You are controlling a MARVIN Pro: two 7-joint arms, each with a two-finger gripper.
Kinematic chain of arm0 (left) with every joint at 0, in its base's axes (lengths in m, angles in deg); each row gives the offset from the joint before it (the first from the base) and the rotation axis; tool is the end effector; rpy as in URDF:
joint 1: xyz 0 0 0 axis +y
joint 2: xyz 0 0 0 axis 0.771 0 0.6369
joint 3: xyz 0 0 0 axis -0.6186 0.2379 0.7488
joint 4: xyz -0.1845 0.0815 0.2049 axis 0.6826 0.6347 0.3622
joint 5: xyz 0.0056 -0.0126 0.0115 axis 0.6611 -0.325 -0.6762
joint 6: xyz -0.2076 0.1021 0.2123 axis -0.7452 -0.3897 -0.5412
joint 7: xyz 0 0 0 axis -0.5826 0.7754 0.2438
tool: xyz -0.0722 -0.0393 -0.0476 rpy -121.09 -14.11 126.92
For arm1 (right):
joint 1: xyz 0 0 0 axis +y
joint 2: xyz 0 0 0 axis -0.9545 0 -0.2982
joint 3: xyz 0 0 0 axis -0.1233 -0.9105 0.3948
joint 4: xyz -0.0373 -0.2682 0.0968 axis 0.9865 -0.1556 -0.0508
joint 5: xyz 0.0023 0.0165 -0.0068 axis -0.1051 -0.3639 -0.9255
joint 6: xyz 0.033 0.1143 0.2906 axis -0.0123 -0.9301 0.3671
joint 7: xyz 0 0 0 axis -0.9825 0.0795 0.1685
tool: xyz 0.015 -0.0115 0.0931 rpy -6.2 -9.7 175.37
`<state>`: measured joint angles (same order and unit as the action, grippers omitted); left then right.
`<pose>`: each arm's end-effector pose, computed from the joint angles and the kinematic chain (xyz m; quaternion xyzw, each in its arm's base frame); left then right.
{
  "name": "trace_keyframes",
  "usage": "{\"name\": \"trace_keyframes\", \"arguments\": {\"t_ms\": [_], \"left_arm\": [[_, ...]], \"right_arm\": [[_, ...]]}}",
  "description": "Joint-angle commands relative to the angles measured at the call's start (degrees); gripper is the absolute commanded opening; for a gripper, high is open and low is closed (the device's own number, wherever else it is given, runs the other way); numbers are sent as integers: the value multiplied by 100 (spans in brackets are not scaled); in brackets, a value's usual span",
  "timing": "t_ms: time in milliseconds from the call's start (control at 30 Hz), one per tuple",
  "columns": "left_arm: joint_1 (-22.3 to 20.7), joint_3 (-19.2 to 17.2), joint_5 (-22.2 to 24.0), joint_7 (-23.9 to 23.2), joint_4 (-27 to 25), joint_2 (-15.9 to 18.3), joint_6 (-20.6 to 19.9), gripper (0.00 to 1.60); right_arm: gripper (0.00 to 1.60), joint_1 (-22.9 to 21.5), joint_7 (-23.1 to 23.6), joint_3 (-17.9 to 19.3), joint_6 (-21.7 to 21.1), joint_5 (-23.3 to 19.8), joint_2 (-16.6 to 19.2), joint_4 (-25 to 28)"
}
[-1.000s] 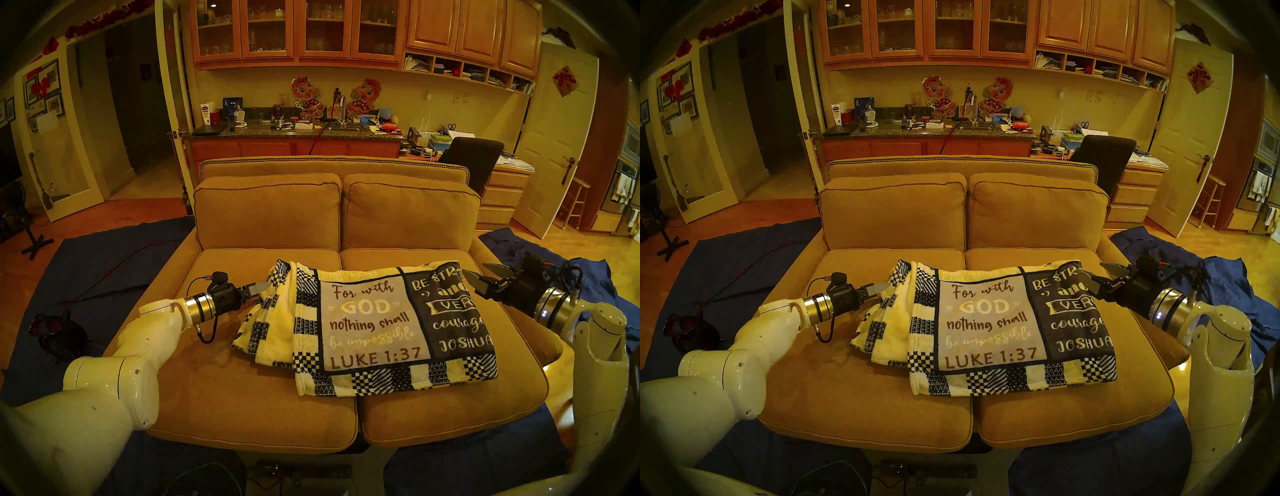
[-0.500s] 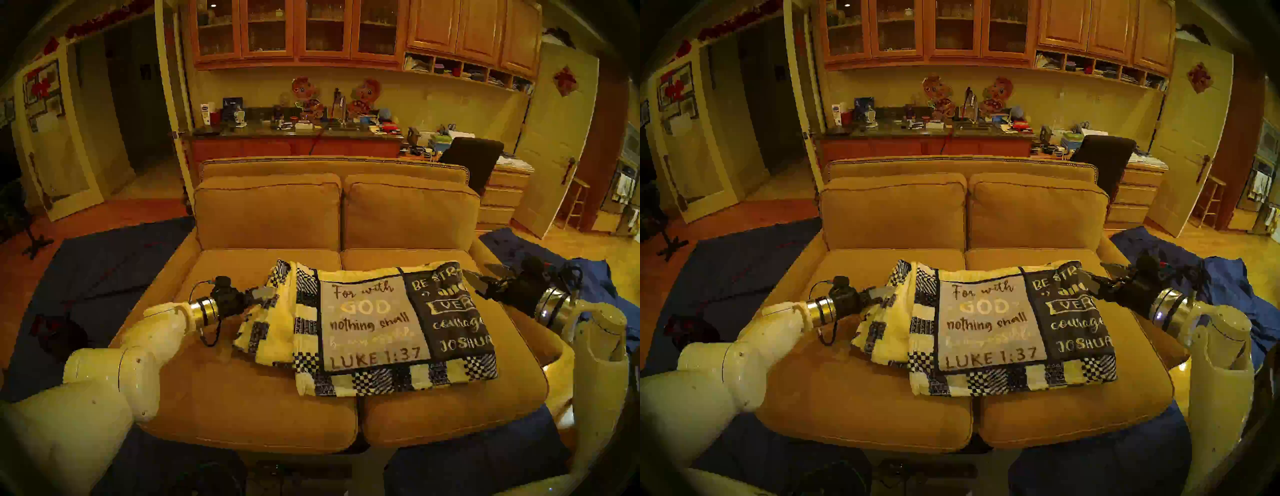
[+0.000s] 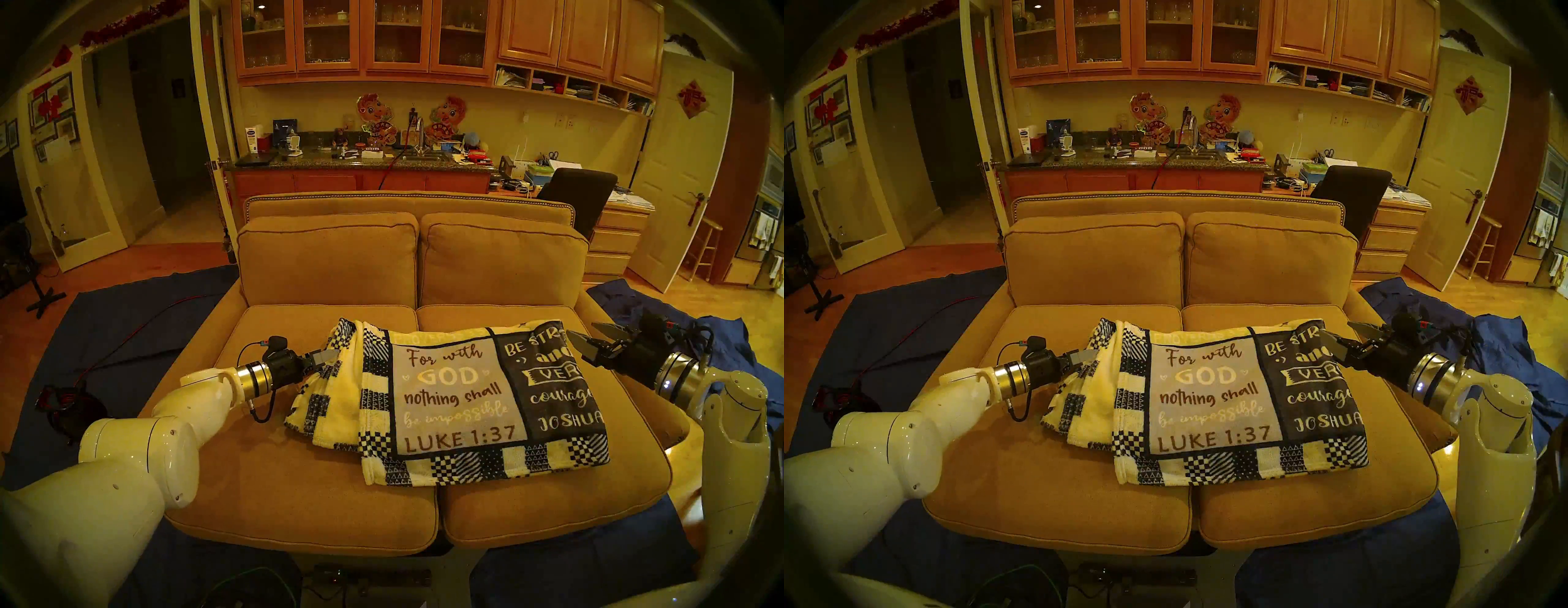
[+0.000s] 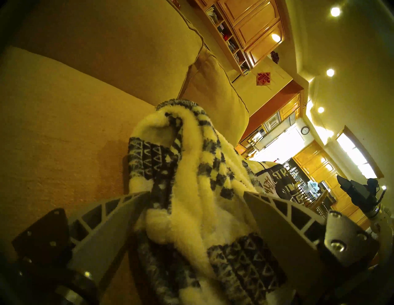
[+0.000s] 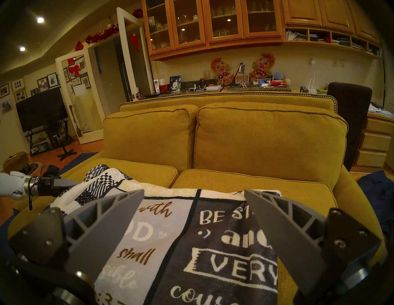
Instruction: Fold the blanket in half twice
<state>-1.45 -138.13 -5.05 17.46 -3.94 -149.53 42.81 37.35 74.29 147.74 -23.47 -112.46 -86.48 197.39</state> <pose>0.4771 0.1064 -0.4115 0.7744 -0.0454 0.4192 0.4717 0.2978 -0.2229 -0.1988 -0.7773 -0.1253 -0.5951 0.1614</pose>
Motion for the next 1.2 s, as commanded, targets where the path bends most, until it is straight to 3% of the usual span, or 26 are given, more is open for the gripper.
{"name": "trace_keyframes", "arguments": {"t_ms": [0,1167], "left_arm": [[-253,13,-2,3,21,-30,46,160],[-376,380,-97,-105,306,-300,89,160]], "right_arm": [[160,-27,-4,30,3,-5,21,51],[160,-26,-5,30,2,-5,21,53]]}}
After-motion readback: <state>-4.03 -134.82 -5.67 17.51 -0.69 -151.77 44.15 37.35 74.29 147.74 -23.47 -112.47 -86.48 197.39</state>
